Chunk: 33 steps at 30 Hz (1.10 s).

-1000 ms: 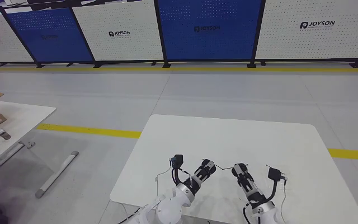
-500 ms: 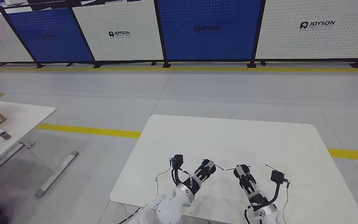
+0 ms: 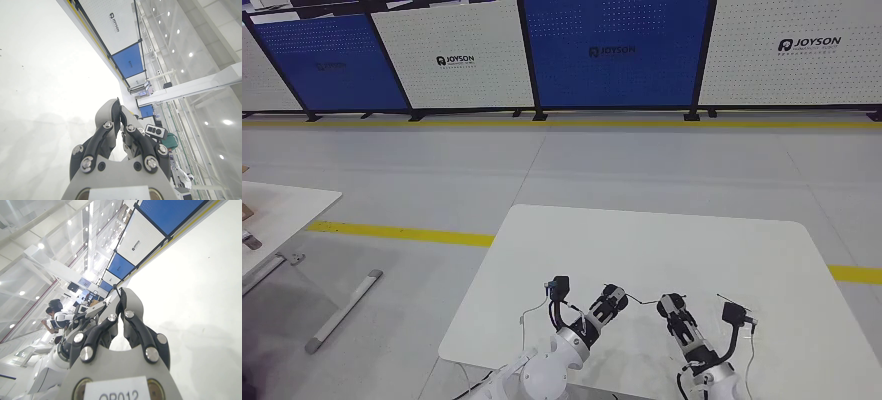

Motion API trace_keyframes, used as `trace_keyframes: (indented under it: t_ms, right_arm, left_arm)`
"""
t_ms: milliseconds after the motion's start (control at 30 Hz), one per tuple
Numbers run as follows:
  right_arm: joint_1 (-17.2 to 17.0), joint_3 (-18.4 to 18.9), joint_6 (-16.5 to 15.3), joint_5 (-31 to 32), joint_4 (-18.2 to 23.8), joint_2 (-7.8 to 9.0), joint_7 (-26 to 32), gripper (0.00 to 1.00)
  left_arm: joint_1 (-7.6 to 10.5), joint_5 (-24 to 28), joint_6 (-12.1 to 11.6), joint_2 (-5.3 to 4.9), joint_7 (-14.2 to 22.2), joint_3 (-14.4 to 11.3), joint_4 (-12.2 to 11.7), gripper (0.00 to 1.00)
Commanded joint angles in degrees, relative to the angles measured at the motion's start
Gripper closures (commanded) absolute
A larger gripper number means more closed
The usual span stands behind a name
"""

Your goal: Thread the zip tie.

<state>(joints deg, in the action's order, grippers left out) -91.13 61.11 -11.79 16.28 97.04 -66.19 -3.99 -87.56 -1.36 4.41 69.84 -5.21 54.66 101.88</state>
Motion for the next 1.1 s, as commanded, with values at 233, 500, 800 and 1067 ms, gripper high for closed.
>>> trace_keyframes:
  t_ms: [233,500,800,1067]
  right_arm:
    - [-0.1,0.7,0.3,-0.1,-0.1,-0.39,0.6,1.0]
    - [0.3,1.0,0.8,0.0,-0.3,-0.81,1.4,1.0]
    - [0.7,0.8,1.7,0.4,-0.5,-1.29,2.3,1.0]
    - [-0.3,1.5,1.2,1.1,0.2,-1.53,1.7,1.0]
  left_arm:
    - [0.0,0.0,0.0,0.0,0.0,0.0,0.0,1.0]
    - [0.0,0.0,0.0,0.0,0.0,0.0,0.0,1.0]
    - [0.0,0.0,0.0,0.0,0.0,0.0,0.0,1.0]
    - [0.0,0.0,0.0,0.0,0.0,0.0,0.0,1.0]
